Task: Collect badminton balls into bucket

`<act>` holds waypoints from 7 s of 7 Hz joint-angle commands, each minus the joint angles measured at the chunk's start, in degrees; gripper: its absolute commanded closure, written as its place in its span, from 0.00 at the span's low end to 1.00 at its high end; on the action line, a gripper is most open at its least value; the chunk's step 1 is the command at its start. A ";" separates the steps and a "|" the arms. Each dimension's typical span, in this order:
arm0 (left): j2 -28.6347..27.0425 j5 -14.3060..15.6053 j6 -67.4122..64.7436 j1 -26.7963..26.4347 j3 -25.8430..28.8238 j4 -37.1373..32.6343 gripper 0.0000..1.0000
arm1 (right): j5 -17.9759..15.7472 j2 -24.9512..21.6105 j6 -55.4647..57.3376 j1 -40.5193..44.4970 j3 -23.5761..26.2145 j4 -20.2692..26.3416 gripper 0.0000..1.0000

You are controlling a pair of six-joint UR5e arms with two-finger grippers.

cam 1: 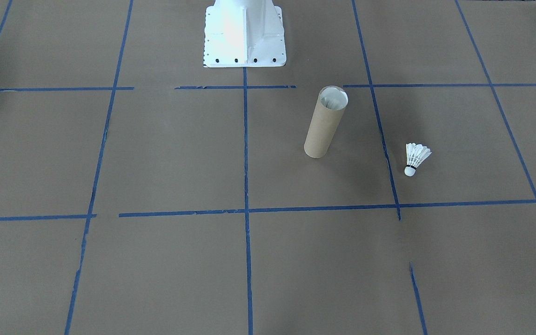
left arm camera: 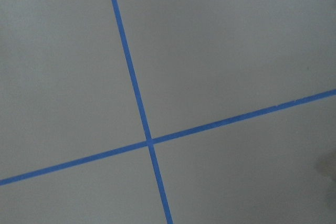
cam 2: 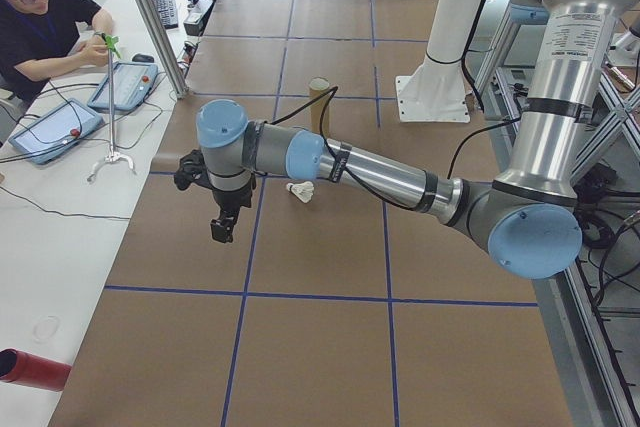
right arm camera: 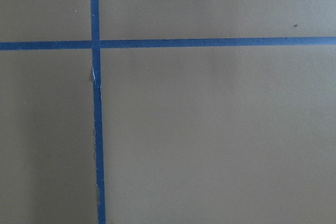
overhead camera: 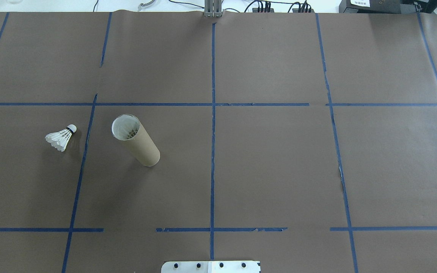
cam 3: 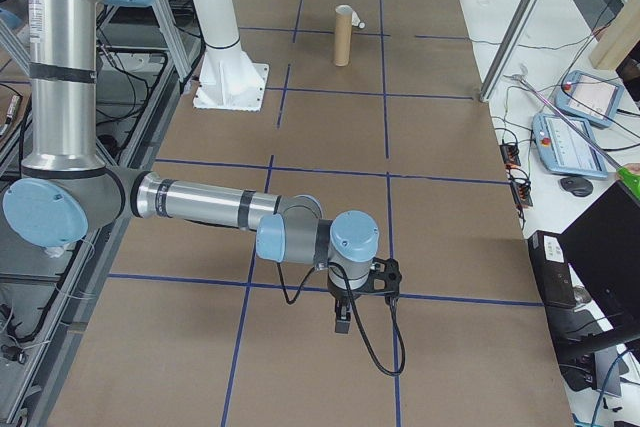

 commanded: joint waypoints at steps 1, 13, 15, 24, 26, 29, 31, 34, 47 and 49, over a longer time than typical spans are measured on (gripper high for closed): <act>1.52 -0.56 -13.27 0.93 2.59 -13.70 0.00 | -0.02 -0.09 0.00 0.00 0.00 0.00 0.00; 18.59 27.96 -122.16 41.08 5.51 -88.32 0.00 | -0.02 -0.09 0.00 0.00 0.00 0.00 0.00; 18.50 33.09 -128.78 44.43 5.51 -88.23 0.00 | -0.02 0.00 0.00 0.00 0.00 0.00 0.00; 16.92 40.92 -137.77 50.69 7.35 -87.53 0.33 | -0.02 0.00 0.00 0.00 0.00 0.00 0.00; 16.83 40.93 -138.13 50.69 7.71 -87.52 0.49 | -0.02 0.00 0.00 0.00 0.00 0.00 0.00; 16.83 40.93 -138.22 50.69 7.71 -87.52 0.60 | -0.02 0.00 0.00 0.00 0.00 0.00 0.00; 16.83 40.93 -138.13 50.69 7.71 -87.52 0.95 | -0.02 0.00 0.00 0.00 0.00 0.00 0.00; 17.36 40.40 -137.08 50.60 6.66 -87.52 1.00 | -0.02 0.00 0.00 0.00 0.00 0.00 0.00; -19.96 18.25 -85.41 40.23 -32.02 30.89 1.00 | -0.02 0.00 0.00 0.00 0.00 0.00 0.00; -34.43 17.99 -85.31 40.58 -30.97 48.28 1.00 | -0.02 0.00 0.00 0.00 0.00 0.00 0.00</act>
